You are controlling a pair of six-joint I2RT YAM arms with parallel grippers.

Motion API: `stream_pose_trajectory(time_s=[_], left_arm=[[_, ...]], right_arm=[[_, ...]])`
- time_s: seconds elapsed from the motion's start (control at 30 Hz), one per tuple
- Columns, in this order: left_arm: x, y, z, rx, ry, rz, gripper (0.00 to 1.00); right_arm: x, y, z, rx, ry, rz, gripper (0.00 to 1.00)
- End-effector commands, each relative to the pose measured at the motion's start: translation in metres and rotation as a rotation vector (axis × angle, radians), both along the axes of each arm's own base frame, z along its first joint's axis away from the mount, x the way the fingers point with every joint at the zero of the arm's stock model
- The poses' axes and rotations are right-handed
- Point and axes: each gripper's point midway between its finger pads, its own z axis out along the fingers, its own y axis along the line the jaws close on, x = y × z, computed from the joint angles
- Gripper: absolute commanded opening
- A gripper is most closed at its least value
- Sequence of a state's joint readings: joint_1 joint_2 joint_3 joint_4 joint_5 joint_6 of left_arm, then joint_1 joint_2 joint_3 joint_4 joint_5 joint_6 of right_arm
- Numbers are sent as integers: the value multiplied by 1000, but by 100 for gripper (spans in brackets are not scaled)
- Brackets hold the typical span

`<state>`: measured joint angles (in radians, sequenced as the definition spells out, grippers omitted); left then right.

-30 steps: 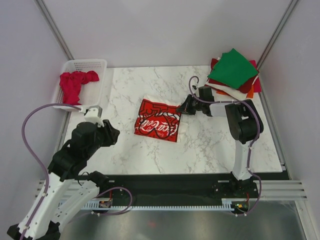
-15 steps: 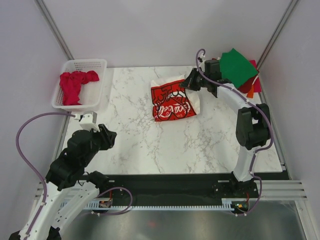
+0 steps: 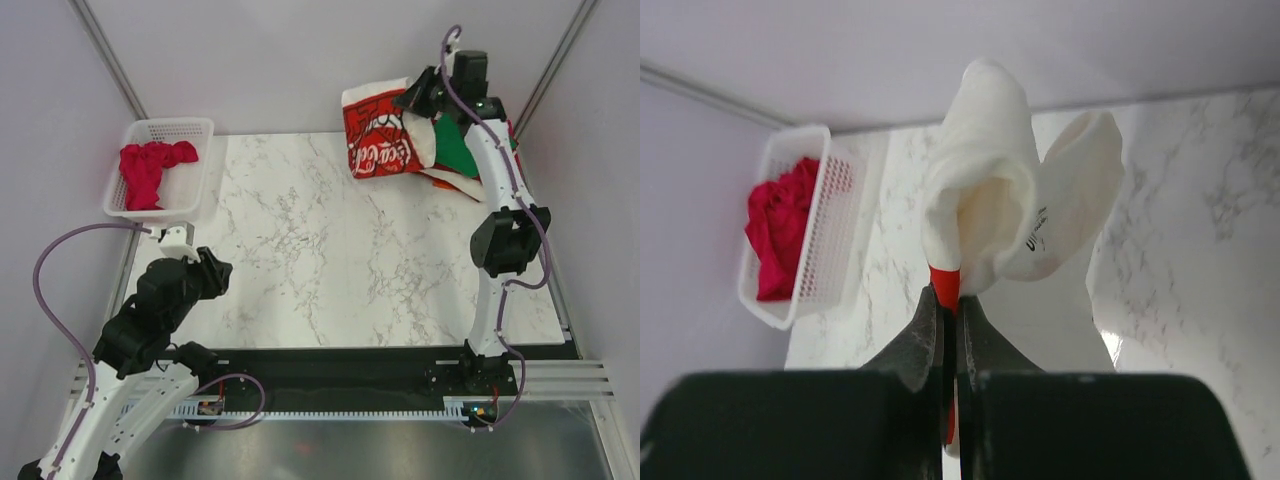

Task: Fold and stack the t-shirts

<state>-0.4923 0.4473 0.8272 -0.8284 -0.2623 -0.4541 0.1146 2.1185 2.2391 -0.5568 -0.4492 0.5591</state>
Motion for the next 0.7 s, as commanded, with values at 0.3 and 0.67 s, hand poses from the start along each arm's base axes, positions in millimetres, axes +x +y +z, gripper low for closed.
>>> stream_pose_trajectory(time_s=[0.3,0.67], left_arm=[[9,1,3,-15,-12,42,47],[10,1,2,-12,-9,45,47]], right_arm=[[60,-287,-99,333,177,-428,0],[26,-361,-186,191,325,-700,86]])
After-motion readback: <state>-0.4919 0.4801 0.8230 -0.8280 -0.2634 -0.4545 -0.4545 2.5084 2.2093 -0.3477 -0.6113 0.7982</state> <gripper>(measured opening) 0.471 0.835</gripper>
